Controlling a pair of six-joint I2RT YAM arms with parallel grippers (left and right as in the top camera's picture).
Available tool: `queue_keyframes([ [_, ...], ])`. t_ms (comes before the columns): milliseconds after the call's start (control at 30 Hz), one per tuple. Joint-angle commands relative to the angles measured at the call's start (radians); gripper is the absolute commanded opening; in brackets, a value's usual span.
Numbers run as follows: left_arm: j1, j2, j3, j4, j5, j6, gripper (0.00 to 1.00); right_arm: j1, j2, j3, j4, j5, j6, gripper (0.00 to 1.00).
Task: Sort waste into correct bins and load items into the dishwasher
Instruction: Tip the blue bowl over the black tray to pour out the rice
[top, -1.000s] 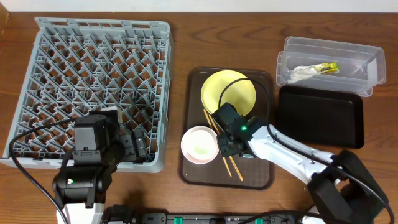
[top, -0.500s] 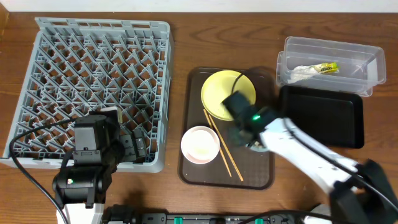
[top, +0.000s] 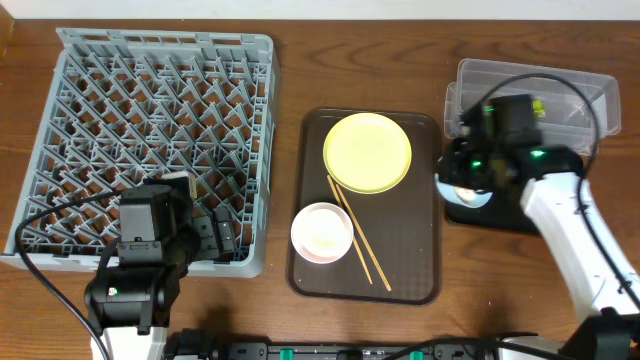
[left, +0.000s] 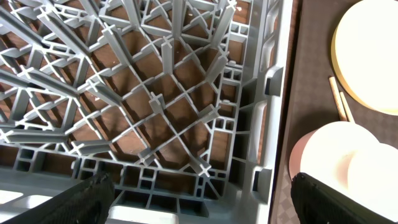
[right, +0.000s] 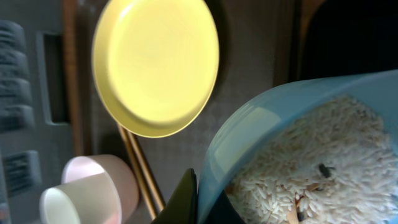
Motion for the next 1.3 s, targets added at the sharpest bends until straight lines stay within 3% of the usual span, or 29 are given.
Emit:
queue_keyframes([
  [0,0.001,0.0,0.017,-0.002,0.009,-0.009,0.92,-0.081,0.029,-0.002,0.003,-0.253,-0.101,0.01],
  [200,0.001,0.0,0.017,-0.002,0.009,-0.009,0.92,-0.221,0.125,-0.033,0.04,-0.559,-0.157,0.01],
  [433,0.001,0.0,0.017,-0.003,0.009,-0.009,0.92,-0.333,0.206,-0.085,0.137,-0.713,-0.157,0.01],
  [900,0.001,0.0,0.017,-0.003,0.009,-0.009,0.92,-0.508,0.373,-0.087,0.153,-1.133,-0.157,0.01],
  [1267,0.001,0.0,0.017,-0.003,0.009,-0.009,0.92,-0.658,0.386,-0.087,0.152,-1.144,-0.065,0.01],
])
